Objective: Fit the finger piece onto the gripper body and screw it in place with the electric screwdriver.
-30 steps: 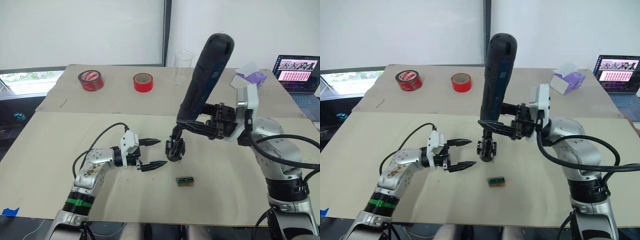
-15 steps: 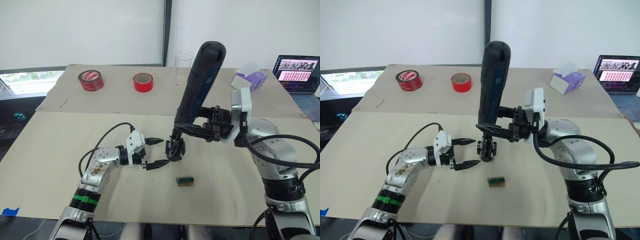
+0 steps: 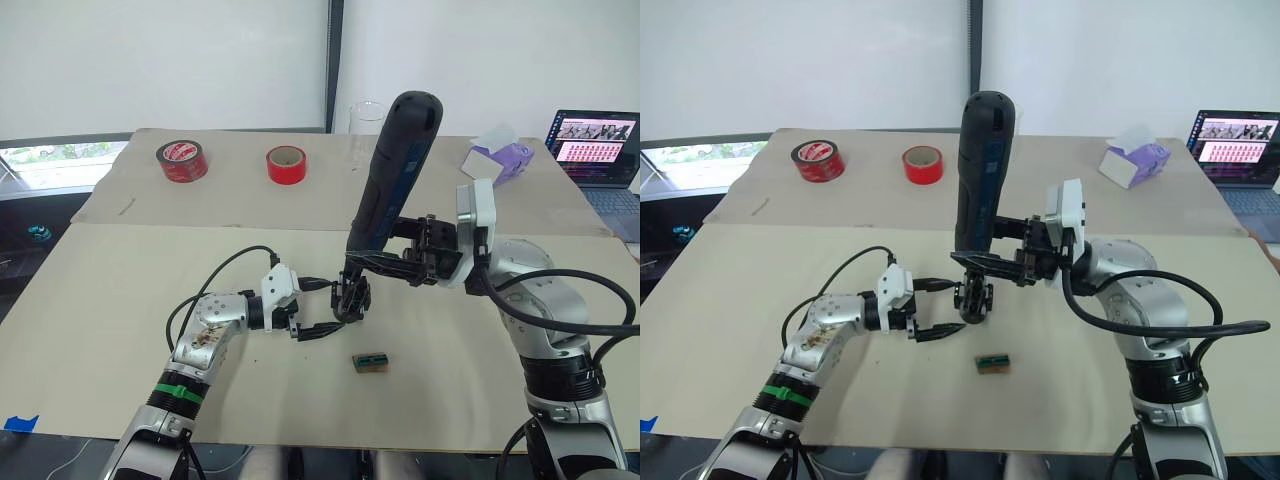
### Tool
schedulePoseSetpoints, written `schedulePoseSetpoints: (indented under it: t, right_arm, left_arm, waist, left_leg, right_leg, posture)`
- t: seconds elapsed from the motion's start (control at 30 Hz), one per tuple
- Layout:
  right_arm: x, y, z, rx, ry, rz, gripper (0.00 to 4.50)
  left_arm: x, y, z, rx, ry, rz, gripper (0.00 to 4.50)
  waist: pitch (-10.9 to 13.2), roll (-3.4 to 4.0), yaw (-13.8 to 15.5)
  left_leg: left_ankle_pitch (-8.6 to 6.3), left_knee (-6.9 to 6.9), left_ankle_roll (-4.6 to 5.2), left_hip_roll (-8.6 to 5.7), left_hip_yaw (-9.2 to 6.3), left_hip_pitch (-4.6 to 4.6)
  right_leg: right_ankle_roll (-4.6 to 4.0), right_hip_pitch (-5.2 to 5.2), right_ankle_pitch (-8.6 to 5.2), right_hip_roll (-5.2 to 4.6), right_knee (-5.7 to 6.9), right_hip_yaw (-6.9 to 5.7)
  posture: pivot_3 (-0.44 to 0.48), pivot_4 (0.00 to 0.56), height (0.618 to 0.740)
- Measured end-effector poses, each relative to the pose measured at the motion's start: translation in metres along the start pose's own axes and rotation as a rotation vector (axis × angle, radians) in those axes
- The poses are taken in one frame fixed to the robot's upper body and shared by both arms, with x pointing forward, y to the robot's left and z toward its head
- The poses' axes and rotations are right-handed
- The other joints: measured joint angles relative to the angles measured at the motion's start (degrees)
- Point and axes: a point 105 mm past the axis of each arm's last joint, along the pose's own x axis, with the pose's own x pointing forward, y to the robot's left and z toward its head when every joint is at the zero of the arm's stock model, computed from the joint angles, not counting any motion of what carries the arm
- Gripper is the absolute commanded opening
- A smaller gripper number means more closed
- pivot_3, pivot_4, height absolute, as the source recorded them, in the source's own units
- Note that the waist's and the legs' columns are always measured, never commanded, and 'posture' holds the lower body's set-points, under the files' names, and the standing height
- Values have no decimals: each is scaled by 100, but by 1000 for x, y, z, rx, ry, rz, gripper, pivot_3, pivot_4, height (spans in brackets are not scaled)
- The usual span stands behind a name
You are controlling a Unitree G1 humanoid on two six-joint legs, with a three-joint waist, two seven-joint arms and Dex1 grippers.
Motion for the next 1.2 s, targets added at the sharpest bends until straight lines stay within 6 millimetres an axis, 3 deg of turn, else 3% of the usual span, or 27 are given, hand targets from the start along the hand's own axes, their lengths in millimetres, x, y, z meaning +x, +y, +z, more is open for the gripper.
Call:
schedulePoseSetpoints:
  t: [1.2]
  right_arm:
    - [0, 0, -1, 7, 4, 2, 1934]
  left_arm:
    - [5, -2, -2, -38, 6, -7, 4500]
  waist:
    - [0, 0, 0]
  left_leg:
    - [-2, 0, 3, 0, 0, 0]
  right_leg:
    - [0, 0, 0, 0, 0, 0]
  posture:
    - [0, 150, 740]
